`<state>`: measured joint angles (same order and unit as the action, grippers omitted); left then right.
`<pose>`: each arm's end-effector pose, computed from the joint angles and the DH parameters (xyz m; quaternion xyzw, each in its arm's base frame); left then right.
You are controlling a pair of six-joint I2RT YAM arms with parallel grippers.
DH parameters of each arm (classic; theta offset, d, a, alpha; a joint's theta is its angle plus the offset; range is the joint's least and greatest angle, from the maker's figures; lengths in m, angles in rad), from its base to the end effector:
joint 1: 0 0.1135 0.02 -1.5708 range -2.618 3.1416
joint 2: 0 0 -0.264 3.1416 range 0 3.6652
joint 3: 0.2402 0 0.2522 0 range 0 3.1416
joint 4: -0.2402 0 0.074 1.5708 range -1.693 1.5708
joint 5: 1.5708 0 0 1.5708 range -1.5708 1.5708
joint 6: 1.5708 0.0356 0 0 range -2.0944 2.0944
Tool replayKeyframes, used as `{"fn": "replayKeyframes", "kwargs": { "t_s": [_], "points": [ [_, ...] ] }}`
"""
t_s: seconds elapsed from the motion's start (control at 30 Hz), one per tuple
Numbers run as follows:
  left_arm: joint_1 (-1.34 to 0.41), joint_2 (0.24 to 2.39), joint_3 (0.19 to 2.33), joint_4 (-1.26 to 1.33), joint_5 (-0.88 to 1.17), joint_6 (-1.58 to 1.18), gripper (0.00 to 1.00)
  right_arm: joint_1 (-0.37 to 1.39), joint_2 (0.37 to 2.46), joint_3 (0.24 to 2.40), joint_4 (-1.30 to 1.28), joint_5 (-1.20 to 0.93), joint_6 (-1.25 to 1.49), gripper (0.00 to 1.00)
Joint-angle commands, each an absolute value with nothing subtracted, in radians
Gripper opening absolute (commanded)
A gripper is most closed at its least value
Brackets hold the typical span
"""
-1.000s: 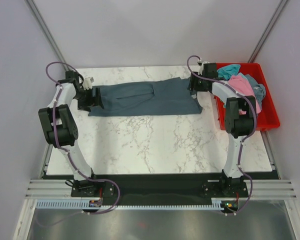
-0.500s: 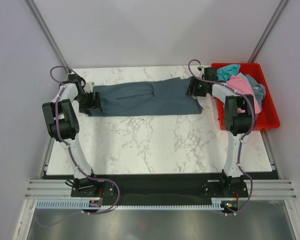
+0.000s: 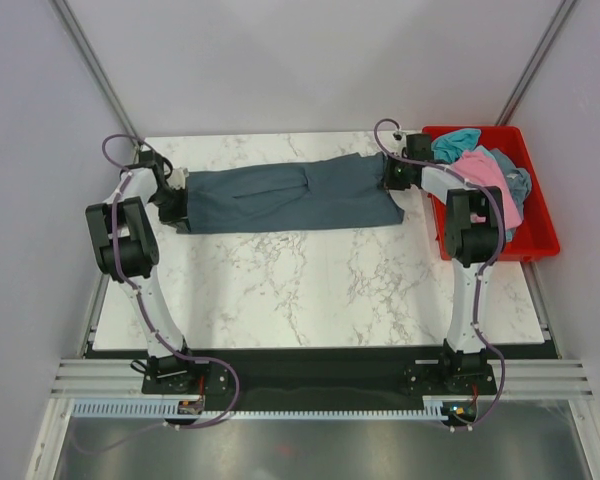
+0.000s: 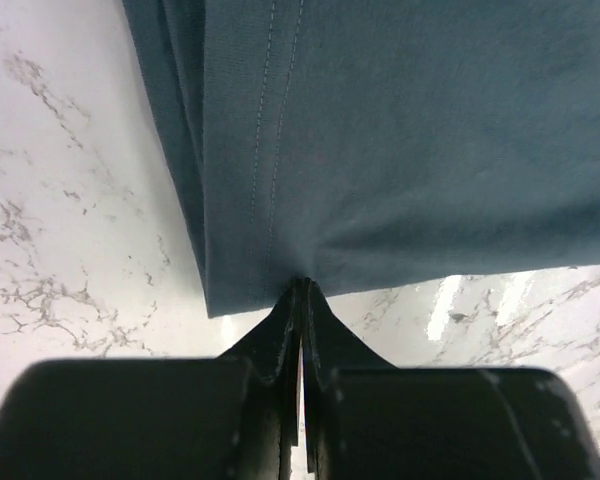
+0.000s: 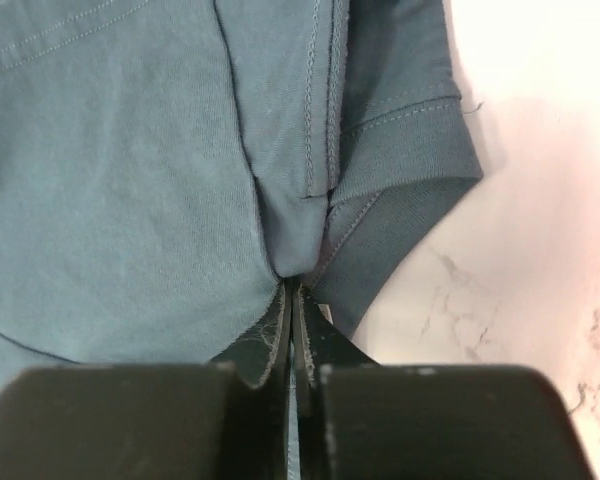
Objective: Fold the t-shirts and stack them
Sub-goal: Fold the tshirt
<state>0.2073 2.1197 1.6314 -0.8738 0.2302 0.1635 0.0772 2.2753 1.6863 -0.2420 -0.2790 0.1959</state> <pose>0.4173 0.0795 0.1705 -0.0097 0.9880 -0.0932 0.1228 0.4987 0.0484 0.1485 0.0046 0.9247 0.1772 0.3370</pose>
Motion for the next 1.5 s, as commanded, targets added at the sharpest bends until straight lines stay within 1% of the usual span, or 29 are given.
{"fn": "replayKeyframes", "kwargs": {
  "t_s": [0.0, 0.2, 0.37, 0.57, 0.6, 0.73, 0.77, 0.8, 0.83, 0.87, 0.9, 0.93, 0.97, 1.0, 1.03, 1.13, 1.27, 1.47],
  "points": [
    [0.209, 2.073, 1.577, -0.854, 0.209, 0.179, 0.02, 0.089, 2.324, 1.744, -0.264, -0.21, 0.166, 0.0],
    [0.204, 1.974, 1.47, -0.854, 0.222, 0.19, 0.02, 0.091, 2.371, 1.844, -0.264, -0.15, 0.153, 0.0],
    [0.204, 1.907, 1.392, -0.859, 0.219, 0.196, 0.02, 0.098, 2.424, 1.943, -0.264, -0.14, 0.155, 0.0],
    [0.192, 1.778, 1.27, -0.862, 0.222, 0.198, 0.02, 0.117, 2.468, 2.034, -0.261, -0.121, 0.144, 0.0],
    [0.189, 1.737, 1.261, -0.862, 0.222, 0.198, 0.02, 0.118, 2.476, 2.048, -0.259, -0.117, 0.146, 0.0],
    [0.184, 1.706, 1.272, -0.862, 0.222, 0.198, 0.02, 0.127, 2.485, 2.074, -0.253, -0.101, 0.147, 0.01],
    [0.184, 1.71, 1.299, -0.862, 0.222, 0.198, 0.02, 0.135, 2.48, 2.065, -0.253, -0.086, 0.144, 0.05],
    [0.184, 1.718, 1.318, -0.853, 0.183, 0.225, 0.04, 0.137, 2.474, 2.06, -0.253, -0.081, 0.143, 0.27],
    [0.184, 1.75, 1.359, -0.853, 0.183, 0.23, 0.05, 0.138, 2.456, 2.045, -0.255, -0.063, 0.14, 0.39],
    [0.184, 1.765, 1.377, -0.853, 0.183, 0.229, 0.08, 0.14, 2.441, 2.034, -0.256, -0.043, 0.138, 0.55],
    [0.183, 1.784, 1.399, -0.853, 0.189, 0.229, 0.14, 0.14, 2.407, 2.023, -0.253, -0.029, 0.135, 0.59],
    [0.181, 1.813, 1.435, -0.853, 0.19, 0.227, 0.31, 0.14, 2.389, 2.002, -0.255, -0.017, 0.13, 0.62],
    [0.179, 1.827, 1.454, -0.853, 0.195, 0.227, 0.34, 0.138, 2.367, 1.99, -0.255, 0.017, 0.115, 0.66],
    [0.175, 1.842, 1.474, -0.851, 0.199, 0.227, 0.37, 0.138, 2.32, 1.977, -0.253, 0.029, 0.112, 0.67],
    [0.173, 1.853, 1.512, -0.847, 0.201, 0.229, 0.46, 0.138, 2.298, 1.958, -0.253, 0.037, 0.104, 0.68],
    [0.163, 1.905, 1.58, -0.831, 0.203, 0.23, 0.53, 0.14, 2.215, 1.918, -0.253, 0.037, 0.086, 0.7],
    [0.141, 1.989, 1.666, -0.81, 0.179, 0.233, 0.54, 0.138, 2.145, 1.858, -0.265, 0.003, 0.112, 0.71],
    [0.11, 2.175, 1.885, -0.813, 0.101, 0.232, 0.56, 0.149, 2.1, 1.735, -0.305, -0.127, 0.181, 0.68]
  ]
}}
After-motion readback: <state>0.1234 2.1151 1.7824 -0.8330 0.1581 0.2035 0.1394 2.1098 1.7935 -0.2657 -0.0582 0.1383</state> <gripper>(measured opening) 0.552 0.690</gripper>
